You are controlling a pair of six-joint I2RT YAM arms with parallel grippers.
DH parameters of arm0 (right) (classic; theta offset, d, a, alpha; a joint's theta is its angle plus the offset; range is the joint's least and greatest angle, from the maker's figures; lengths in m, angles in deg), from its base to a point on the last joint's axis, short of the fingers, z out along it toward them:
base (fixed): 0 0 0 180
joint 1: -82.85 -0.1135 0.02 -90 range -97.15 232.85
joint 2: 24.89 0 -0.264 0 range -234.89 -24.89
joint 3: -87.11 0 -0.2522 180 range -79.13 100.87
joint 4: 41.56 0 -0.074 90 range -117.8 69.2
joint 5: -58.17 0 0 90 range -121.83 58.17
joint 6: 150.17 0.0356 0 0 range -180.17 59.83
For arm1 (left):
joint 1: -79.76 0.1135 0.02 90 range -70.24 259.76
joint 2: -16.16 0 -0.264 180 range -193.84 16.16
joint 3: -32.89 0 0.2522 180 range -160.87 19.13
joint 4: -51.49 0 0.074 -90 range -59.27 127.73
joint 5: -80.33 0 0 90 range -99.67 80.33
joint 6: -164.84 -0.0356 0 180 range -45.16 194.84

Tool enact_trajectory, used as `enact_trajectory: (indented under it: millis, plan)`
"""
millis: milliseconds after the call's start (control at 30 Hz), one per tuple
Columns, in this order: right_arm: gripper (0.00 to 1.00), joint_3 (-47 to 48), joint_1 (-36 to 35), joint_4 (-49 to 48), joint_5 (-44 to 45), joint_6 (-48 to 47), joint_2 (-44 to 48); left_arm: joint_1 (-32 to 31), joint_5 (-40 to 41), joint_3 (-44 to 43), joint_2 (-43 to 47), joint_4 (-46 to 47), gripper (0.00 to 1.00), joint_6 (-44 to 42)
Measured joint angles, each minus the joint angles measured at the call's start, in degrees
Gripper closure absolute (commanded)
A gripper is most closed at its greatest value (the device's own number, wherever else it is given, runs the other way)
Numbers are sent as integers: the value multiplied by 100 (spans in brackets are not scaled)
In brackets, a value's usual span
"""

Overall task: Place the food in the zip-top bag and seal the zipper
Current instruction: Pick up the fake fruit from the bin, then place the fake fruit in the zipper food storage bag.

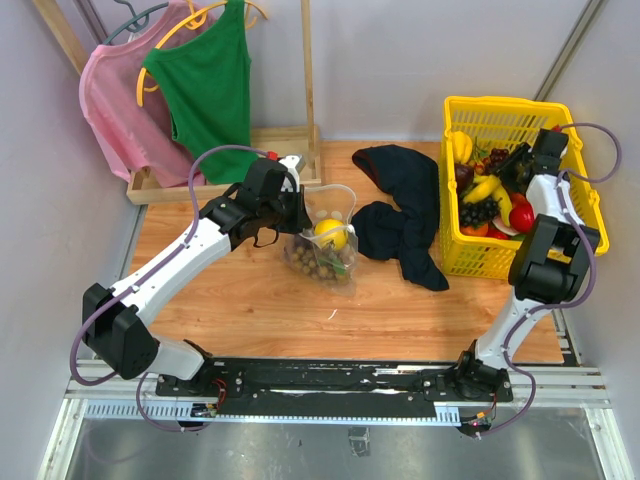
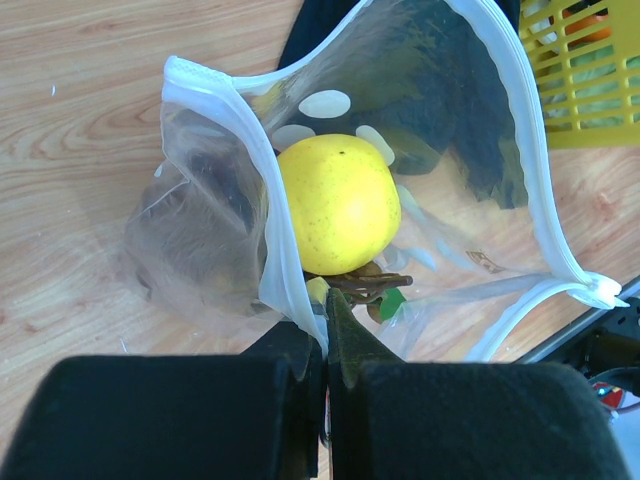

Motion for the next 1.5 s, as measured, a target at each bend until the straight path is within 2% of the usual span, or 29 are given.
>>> enact_trajectory:
  millis: [367, 567, 867, 1167, 1500]
  plan:
    - [90, -282, 11, -284, -525, -42, 1121, 0, -4, 0, 0, 11, 100, 0]
    - [97, -457, 11, -400, -710, -120, 1836, 0, -7, 22, 0, 48, 100, 0]
    - [99, -817, 11, -262, -772, -470, 2754, 0, -7, 22, 4, 52, 100, 0]
    - [99, -789, -96, 63, -1106, -651, 3840, 0, -7, 22, 26, 52, 100, 0]
    - [99, 160, -1353, 1021, -1381, -1054, 4035, 0, -17, 22, 28, 52, 100, -2]
